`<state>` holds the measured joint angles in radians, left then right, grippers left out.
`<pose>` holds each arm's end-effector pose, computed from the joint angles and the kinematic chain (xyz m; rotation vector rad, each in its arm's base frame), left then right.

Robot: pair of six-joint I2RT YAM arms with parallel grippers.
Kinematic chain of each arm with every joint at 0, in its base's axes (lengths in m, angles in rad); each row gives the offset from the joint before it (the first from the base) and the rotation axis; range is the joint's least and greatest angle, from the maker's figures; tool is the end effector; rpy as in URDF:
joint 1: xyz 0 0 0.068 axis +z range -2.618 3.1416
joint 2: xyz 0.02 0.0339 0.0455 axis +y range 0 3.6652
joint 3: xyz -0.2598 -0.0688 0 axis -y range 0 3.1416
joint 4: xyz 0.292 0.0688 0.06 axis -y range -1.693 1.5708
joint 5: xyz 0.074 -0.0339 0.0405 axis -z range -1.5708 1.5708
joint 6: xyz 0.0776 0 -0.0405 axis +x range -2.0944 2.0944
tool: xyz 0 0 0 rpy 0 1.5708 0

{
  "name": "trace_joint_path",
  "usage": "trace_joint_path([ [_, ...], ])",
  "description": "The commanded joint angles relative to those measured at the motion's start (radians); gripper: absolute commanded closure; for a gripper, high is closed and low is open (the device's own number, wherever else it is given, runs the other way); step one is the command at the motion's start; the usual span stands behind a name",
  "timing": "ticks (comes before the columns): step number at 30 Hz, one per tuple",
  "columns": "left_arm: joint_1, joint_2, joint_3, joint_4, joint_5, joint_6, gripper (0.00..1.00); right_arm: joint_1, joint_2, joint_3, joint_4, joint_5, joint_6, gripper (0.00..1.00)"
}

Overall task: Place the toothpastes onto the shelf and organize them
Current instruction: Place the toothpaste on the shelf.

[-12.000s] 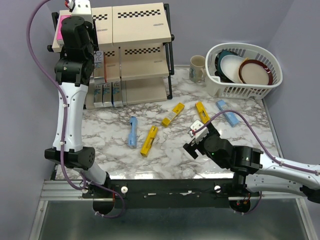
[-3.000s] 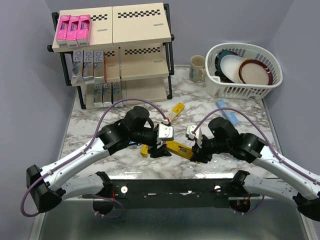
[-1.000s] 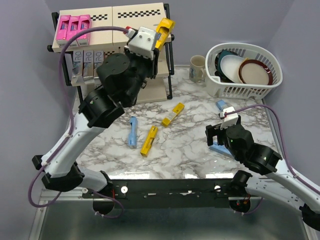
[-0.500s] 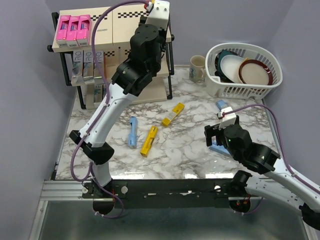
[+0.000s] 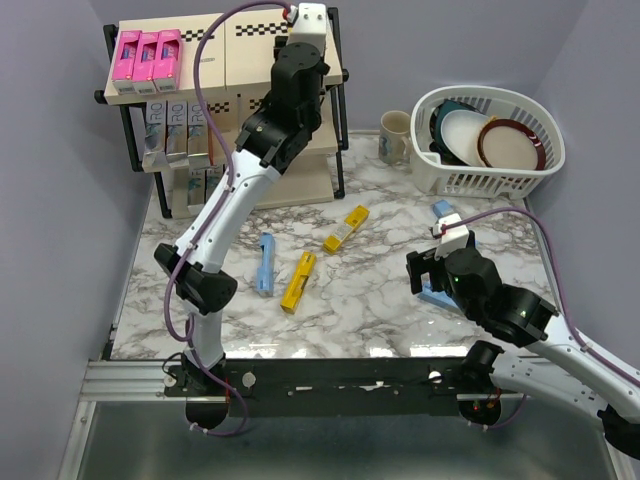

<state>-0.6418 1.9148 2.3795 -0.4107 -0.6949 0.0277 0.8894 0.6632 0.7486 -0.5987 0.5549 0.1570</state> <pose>0.4104 -0.2447 0.5498 -0.0464 1.5287 0.0374 0.1722 0.1475 0.2894 -0.4004 1.9620 0.0893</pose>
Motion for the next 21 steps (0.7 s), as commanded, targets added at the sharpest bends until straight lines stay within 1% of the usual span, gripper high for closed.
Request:
trace_joint_path([
  [1, 0.036, -0.034, -0.018, 0.035, -0.002, -0.023, 0.67, 0.003, 0.004, -0.008, 0.01, -0.019, 0.003, 0.0],
  [5, 0.06, -0.057, -0.046, 0.009, 0.018, -0.025, 0.67, 0.002, 0.009, -0.006, 0.011, -0.021, 0.001, 0.0],
  [6, 0.073, -0.06, -0.048, -0.002, 0.024, -0.05, 0.67, 0.002, 0.009, -0.006, 0.011, -0.021, 0.0, 0.0],
  [9, 0.086, -0.074, -0.065, -0.025, 0.044, -0.057, 0.66, 0.002, 0.009, -0.005, 0.011, -0.024, -0.001, 0.0],
  [16, 0.119, -0.117, -0.118, -0.028, 0.064, -0.063, 0.63, 0.002, 0.018, -0.006, 0.013, -0.033, -0.004, 0.0],
  [21, 0.137, -0.125, -0.123, -0.053, 0.071, -0.072, 0.61, 0.002, 0.021, -0.005, 0.016, -0.035, -0.005, 0.0],
])
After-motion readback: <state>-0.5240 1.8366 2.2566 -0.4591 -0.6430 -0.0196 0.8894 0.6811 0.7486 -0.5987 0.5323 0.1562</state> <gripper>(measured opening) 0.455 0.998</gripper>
